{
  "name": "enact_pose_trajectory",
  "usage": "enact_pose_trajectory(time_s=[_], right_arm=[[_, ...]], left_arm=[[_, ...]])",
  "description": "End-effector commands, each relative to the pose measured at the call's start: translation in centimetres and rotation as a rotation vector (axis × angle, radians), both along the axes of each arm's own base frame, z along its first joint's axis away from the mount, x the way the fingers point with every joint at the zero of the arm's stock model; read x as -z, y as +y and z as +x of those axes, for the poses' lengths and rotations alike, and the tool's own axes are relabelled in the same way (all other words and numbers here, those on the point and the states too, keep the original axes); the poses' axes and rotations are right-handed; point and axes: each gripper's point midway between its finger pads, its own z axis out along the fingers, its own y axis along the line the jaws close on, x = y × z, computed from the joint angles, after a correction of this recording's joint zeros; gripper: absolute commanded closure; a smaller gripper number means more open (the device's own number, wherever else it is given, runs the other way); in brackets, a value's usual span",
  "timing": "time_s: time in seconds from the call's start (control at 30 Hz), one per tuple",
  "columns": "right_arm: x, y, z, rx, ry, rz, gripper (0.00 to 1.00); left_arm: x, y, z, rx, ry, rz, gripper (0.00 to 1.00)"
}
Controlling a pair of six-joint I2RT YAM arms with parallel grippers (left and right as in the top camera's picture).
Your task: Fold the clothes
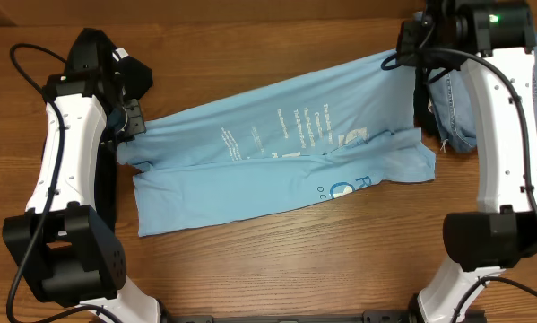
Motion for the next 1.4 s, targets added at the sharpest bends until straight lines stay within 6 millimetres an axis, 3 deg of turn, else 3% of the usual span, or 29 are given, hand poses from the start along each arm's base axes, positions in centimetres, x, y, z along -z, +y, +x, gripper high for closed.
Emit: enact_pose_trajectory(time_s=[0.0, 0.1, 0.23, 0.5, 0.7, 0.77, 0.8, 0.83, 0.87, 0.97, 1.2, 1.37], right_arm=[[1.7, -1.2, -0.5, 0.023, 0.038, -0.009, 0.96], [7.4, -0.5, -1.0, 0.01, 0.143, 0.033, 0.96], [11.5, -0.1, -2.1, 0.004, 0.223, 0.056, 0.96], [13.1, -2.4, -3.9, 0.052, 0.303, 0.059, 0.96], [16.2, -2.7, -5.4, 0.04, 0.366, 0.116, 0.96], [17.0, -2.5, -6.1, 0.039, 0.397, 0.124, 0.95], [17.2, -2.5, -6.4, 0.041, 0.409, 0.125, 0.92], [17.5, -2.5, -6.7, 0.045, 0.422, 0.125, 0.79], [17.6, -2.6, -7.1, 0.054, 0.437, 0.128, 0.59], [17.7, -3.0, -7.7, 0.088, 0.463, 0.138, 0.55], [17.4, -3.9, -7.4, 0.13, 0.442, 0.155, 0.55], [13.7, -2.7, -5.8, 0.089, 0.311, 0.218, 0.51]], left_arm=[[0.2, 0.5, -0.2, -0.007, 0.013, 0.033, 0.96], [0.4, 0.0, -0.8, 0.023, 0.042, 0.035, 0.96], [0.6, -1.3, -1.9, 0.069, 0.099, 0.034, 0.96], [1.2, -5.2, -5.5, 0.177, 0.263, 0.025, 0.96], [5.1, -5.2, -8.9, 0.181, 0.384, 0.017, 0.96], [6.8, -5.2, -10.0, 0.182, 0.411, 0.014, 0.88], [7.2, -5.2, -10.2, 0.182, 0.414, 0.014, 0.76], [7.5, -5.2, -10.4, 0.182, 0.417, 0.014, 0.6], [7.8, -5.2, -10.4, 0.182, 0.413, 0.016, 0.49], [7.8, -5.2, -10.0, 0.182, 0.397, 0.018, 0.36], [7.7, -4.1, -9.7, 0.119, 0.378, -0.002, 0.36], [5.9, -4.4, -9.3, 0.084, 0.292, -0.1, 0.37]])
